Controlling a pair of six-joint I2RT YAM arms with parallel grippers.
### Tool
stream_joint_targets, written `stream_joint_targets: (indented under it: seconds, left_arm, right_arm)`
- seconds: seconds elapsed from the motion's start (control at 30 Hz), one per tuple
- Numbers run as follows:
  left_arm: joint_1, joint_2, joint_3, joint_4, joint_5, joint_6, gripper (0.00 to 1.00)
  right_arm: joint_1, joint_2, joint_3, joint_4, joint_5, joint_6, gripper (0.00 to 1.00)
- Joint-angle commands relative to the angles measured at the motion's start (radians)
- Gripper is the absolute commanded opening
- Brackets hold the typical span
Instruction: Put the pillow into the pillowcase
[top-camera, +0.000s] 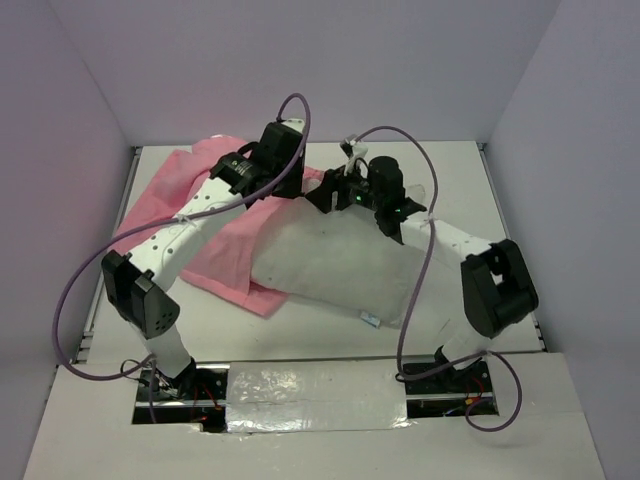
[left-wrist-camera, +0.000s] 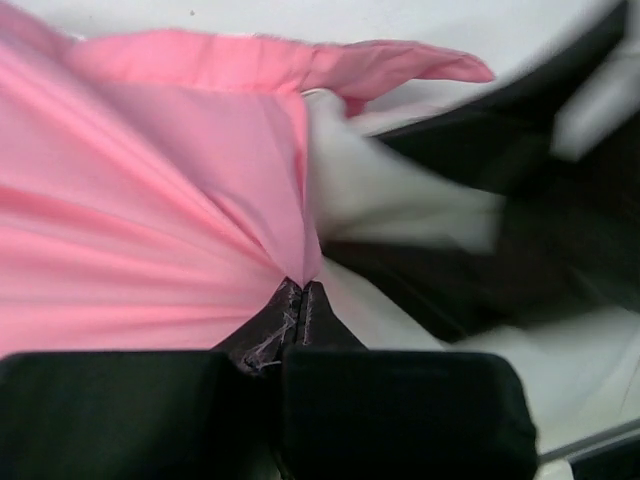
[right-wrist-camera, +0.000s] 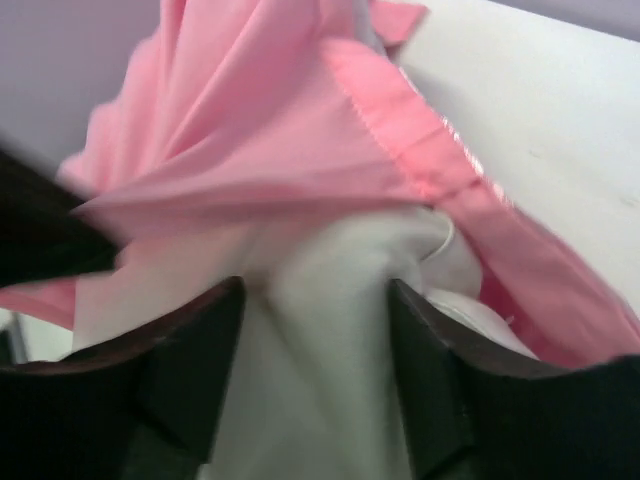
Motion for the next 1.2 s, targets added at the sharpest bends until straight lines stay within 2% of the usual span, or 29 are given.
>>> stream_joint_targets:
  seconds: [0.0, 0.03, 0.13, 0.23, 0.27, 0.37, 0.4, 0.57, 0.63, 0.67, 0.73, 0.77, 0.83, 0.87, 0.93, 0.97, 1.0, 1.03, 1.07, 1.17]
  left_arm:
    - [0.07, 0.058, -0.017, 0.152, 0.093, -0.035, 0.0]
    - [0.083, 0.092, -0.005, 0.15, 0.073, -0.029, 0.0]
    - [0.088, 0.127, 0.057, 0.147, 0.061, -0.009, 0.0]
    - [0.088, 0.114, 0.064, 0.188, 0.107, -0.004, 0.0]
    - [0.088, 0.11, 0.061, 0.198, 0.112, -0.007, 0.0]
    - [0.09, 0.101, 0.078, 0.198, 0.105, -0.009, 0.0]
    - [0.09, 0.101, 0.086, 0.193, 0.107, -0.006, 0.0]
    - [0.09, 0.112, 0.112, 0.173, 0.121, -0.004, 0.0]
    - [0.09, 0.117, 0.11, 0.173, 0.135, -0.006, 0.0]
    - [0.091, 0.118, 0.106, 0.175, 0.148, -0.009, 0.0]
    - [0.091, 0.12, 0.104, 0.178, 0.161, -0.012, 0.0]
    - [0.091, 0.121, 0.107, 0.173, 0.164, -0.014, 0.0]
    - [0.093, 0.126, 0.11, 0.173, 0.182, -0.015, 0.0]
    - [0.094, 0.13, 0.121, 0.17, 0.197, -0.017, 0.0]
    - [0.093, 0.136, 0.149, 0.164, 0.223, -0.04, 0.0]
    - [0.093, 0.141, 0.159, 0.158, 0.233, -0.058, 0.0]
    - [0.091, 0.14, 0.169, 0.167, 0.272, -0.076, 0.0]
    - [0.091, 0.129, 0.164, 0.191, 0.303, -0.116, 0.0]
    - [0.087, 0.097, 0.129, 0.23, 0.332, -0.135, 0.0]
    - [0.068, 0.04, 0.09, 0.327, 0.382, -0.184, 0.0]
  right_arm:
    - [0.007, -0.184, 0.079, -0.326, 0.194, -0.261, 0.76]
    - [0.007, -0.258, 0.091, -0.41, 0.261, -0.344, 0.83]
    - [0.007, -0.365, 0.085, -0.524, 0.262, -0.481, 0.9]
    - [0.01, -0.436, 0.075, -0.657, 0.113, -0.6, 0.92]
    - [0.011, -0.429, 0.072, -0.688, 0.01, -0.625, 0.92]
    - [0.045, -0.366, 0.062, -0.776, -0.057, -0.746, 0.96]
    - [0.056, -0.344, 0.059, -0.77, -0.039, -0.791, 1.0]
    - [0.106, -0.125, 0.191, -0.851, 0.059, -0.871, 1.0]
    - [0.122, 0.022, 0.237, -0.865, 0.134, -0.865, 0.99]
    - [0.139, 0.069, 0.268, -0.853, 0.145, -0.862, 0.95]
    - [0.154, 0.182, 0.289, -0.799, 0.168, -0.825, 0.31]
    - [0.175, 0.199, 0.277, -0.758, 0.197, -0.793, 0.0]
    - [0.186, 0.147, 0.221, -0.591, 0.161, -0.762, 0.0]
    - [0.189, 0.109, 0.147, -0.426, 0.139, -0.686, 0.0]
    - [0.191, -0.023, 0.07, -0.219, 0.108, -0.598, 0.0]
    - [0.185, -0.065, -0.021, -0.079, 0.113, -0.455, 0.0]
    - [0.173, -0.1, -0.068, 0.21, 0.105, -0.373, 0.0]
    - [0.166, -0.14, -0.109, 0.361, 0.084, -0.301, 0.0]
    - [0.15, -0.148, -0.169, 0.613, 0.099, -0.148, 0.0]
    - [0.133, -0.125, -0.16, 0.881, 0.137, 0.043, 0.0]
